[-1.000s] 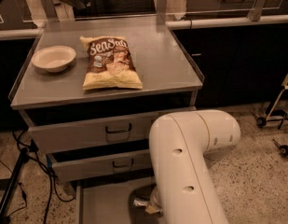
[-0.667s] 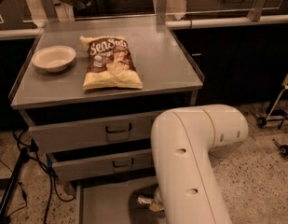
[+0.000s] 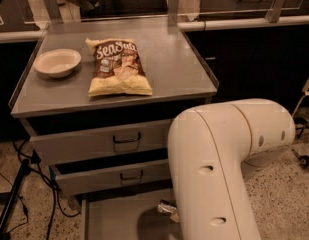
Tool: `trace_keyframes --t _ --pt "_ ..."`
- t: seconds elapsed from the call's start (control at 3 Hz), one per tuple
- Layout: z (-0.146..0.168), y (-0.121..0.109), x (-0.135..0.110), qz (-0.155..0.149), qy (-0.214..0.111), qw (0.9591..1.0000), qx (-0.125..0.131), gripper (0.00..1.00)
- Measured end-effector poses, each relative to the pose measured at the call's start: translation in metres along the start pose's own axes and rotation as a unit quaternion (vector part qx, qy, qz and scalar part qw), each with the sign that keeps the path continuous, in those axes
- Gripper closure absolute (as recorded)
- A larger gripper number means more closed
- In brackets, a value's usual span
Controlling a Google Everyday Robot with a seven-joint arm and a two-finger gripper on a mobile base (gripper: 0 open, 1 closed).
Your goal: Pick redbull can from bottom drawer and place on counter
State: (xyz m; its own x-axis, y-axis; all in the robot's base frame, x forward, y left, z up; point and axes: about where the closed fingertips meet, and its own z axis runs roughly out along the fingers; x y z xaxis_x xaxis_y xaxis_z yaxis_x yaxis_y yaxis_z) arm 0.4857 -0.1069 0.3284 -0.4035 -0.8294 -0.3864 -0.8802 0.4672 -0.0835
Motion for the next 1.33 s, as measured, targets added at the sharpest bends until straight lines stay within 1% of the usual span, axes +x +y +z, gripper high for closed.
trace_keyframes --t 0.33,0.67,1.0,1.33 --pt "-0.032 -0.003 0.008 0.007 -0.020 0.9994 0.029 1.00" --pt "-0.035 -0.001 0.008 0.007 -0.024 0.9992 0.031 1.00" --pt "-0.045 -0.009 0.005 0.017 -0.019 0.9991 0.035 1.00" --pt "-0.076 -0.022 0.007 0.021 -0.020 0.9980 0.057 1.00"
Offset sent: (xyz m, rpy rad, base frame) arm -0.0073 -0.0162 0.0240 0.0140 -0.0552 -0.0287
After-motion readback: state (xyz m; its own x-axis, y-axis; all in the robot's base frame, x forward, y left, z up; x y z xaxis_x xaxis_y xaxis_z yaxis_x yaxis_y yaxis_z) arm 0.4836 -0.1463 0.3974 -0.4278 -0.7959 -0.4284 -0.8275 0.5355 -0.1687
